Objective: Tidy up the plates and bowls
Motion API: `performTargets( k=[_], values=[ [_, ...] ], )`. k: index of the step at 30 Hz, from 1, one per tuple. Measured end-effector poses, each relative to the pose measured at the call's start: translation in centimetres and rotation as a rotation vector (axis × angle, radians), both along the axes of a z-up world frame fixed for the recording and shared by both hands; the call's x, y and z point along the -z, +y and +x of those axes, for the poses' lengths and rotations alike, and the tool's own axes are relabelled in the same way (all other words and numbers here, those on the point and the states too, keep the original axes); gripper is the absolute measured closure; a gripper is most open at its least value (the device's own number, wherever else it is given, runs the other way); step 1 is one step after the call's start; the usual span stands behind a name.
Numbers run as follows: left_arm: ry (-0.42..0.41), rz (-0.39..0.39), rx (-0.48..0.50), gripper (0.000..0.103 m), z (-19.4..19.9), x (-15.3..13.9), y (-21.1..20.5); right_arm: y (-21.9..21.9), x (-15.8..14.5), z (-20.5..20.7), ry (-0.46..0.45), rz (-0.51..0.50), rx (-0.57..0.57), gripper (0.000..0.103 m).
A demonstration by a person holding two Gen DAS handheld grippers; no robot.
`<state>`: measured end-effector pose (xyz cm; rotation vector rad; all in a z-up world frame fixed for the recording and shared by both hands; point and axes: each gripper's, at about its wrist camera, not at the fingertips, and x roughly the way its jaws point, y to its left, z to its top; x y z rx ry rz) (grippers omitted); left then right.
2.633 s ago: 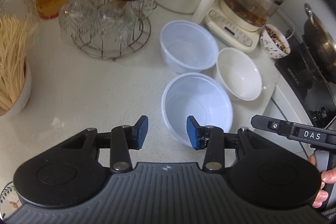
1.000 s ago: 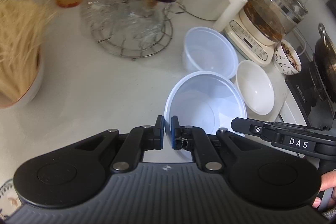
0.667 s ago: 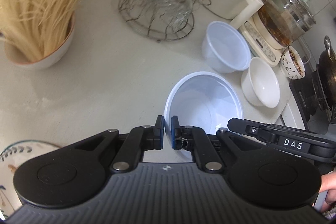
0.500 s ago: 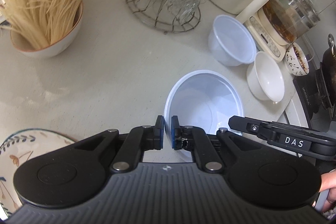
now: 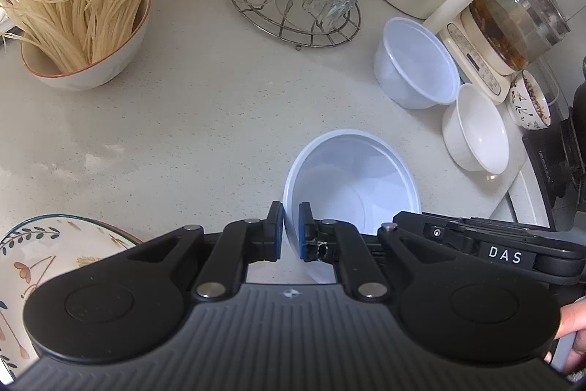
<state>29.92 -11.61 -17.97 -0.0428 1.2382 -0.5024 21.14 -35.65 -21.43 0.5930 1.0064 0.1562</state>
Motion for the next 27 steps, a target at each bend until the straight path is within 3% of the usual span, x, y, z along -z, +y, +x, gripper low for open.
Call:
performTargets(
  k=[10,14,16,18,27],
  values=[
    [0.005,-0.035,-0.068,0.094,-0.2,0.4,1.2,0.4,0.0,0.4,0.004,-0.022,-0.013,0.088],
    [0.003,-0.061,-0.088,0.082,-0.3,0.1,1.8,0.1,-0.1,0.5,0.008,-0.031,0.013,0.087],
    [-0.013,-0.074,-0.094,0.075,-0.4,-0.4,2.1,0.0,-0.1,0.5,0.012,-0.024,0.02,0.079],
    [-0.032,-0.084,-0.093,0.073,-0.4,-1.0,2.2,0.1,-0.4,0.4,-0.001,-0.032,0.022,0.047],
    [-0.138,-0.127,-0.045,0.073,-1.3,-5.2,2.7,0.0,-3.6,-0.6,-0.099,-0.088,0.084,0.044]
  ],
)
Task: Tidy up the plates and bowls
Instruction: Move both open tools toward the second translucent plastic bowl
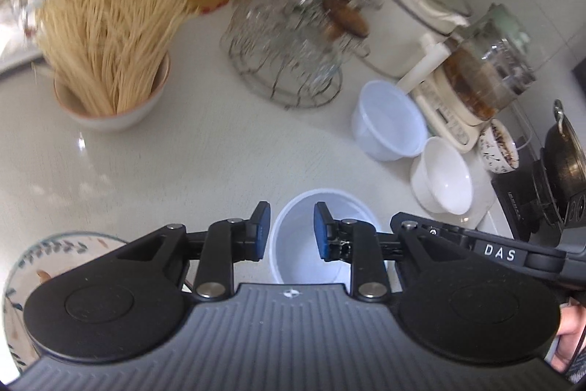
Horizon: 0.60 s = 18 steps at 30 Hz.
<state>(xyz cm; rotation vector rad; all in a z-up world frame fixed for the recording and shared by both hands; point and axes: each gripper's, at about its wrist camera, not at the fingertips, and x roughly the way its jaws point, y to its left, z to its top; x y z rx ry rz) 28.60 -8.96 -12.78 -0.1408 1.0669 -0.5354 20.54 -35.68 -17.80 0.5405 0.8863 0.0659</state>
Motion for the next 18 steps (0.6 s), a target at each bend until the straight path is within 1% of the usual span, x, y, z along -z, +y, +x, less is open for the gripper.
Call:
performTargets(
  k=[11,18],
  values=[
    [-0.143,-0.029,0.072,0.073,-1.8,-5.5,0.4,0.5,-5.6,-2.3,-0.139,-0.082,0.064,0.044],
    [-0.202,-0.039,0.091,0.073,-2.9,-8.3,2.0,2.4,-9.0,-4.2,-0.202,-0.15,0.095,0.044]
  ],
)
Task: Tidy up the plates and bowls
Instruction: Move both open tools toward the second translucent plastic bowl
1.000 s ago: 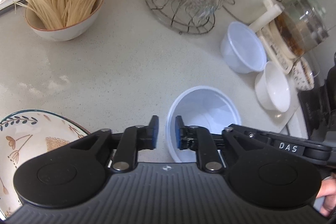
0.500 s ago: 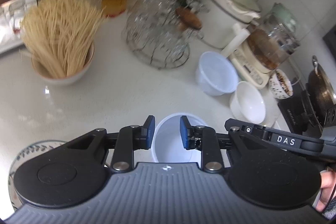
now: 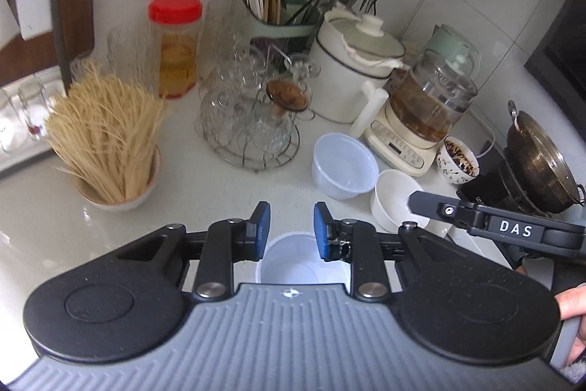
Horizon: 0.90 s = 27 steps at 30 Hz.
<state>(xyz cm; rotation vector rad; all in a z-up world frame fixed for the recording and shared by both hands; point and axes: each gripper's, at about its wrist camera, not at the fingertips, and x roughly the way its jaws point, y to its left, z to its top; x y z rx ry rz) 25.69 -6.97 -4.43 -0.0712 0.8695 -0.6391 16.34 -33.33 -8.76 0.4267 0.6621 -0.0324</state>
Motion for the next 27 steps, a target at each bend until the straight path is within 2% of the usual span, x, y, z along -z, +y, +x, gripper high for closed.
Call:
performTargets(
  k=[6,11,18,27],
  values=[
    [-0.047,-0.009,0.024,0.073,-1.8,-2.0,1.7,2.4,-2.9,-2.6,-0.066,-0.075,0.053,0.044],
    [-0.063,-0.016,0.06,0.073,-3.6,-2.3,2.4,4.0,-3.9,-4.6,-0.093,-0.075,0.086,0.044],
    [-0.046,-0.016,0.102,0.073,-6.0,-1.1,3.2,6.2,-3.0,-6.8,-0.075,-0.089,0.141,0.044],
    [-0.066,-0.02,0.096,0.073,-7.0,-1.6,3.8,7.5,-2.5,-8.8,-0.053,-0.091,0.171,0.044]
  ],
)
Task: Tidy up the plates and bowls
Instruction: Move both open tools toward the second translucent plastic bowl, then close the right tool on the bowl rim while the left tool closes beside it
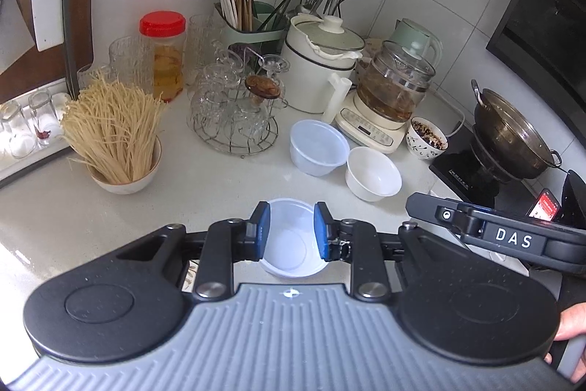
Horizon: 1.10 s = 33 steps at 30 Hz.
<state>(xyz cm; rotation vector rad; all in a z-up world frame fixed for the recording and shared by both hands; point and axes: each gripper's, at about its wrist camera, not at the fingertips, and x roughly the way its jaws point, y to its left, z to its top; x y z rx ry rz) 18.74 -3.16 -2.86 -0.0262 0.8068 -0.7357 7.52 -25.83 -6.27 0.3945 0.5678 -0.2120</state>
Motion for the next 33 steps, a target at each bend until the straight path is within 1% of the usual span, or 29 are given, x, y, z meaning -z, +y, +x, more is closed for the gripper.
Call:
performTargets(
  k=[7,11,17,23,26,33],
  values=[
    [0.01,-0.006,0.023,0.073,0.4,0.2,-1.5,-0.9,-0.4,-0.4,-0.01,-0.013,0.033,0.044],
    [0.022,0.005,0.008,0.071,1.1,0.7,-2.7,-2.1,0.1,0.4,0.007,0.005,0.04,0.044],
    [0.027,0.009,-0.028,0.069,3.4,1.3,-5.6,-4.6,0.5,2.9,0.017,-0.001,0.004,0.044],
    [0.039,0.029,-0.057,0.069,6.3,1.8,-9.3,-8.5,0.4,6.0,0.029,-0.008,-0.018,0.044],
    [0.045,0.034,-0.06,0.069,7.5,1.9,-11.1,-10.6,0.6,7.5,0.038,0.012,-0.017,0.044],
    [0.065,0.063,-0.079,0.068,10.0,2.6,-15.0,-14.3,0.8,10.7,0.051,0.021,-0.05,0.044]
  ],
)
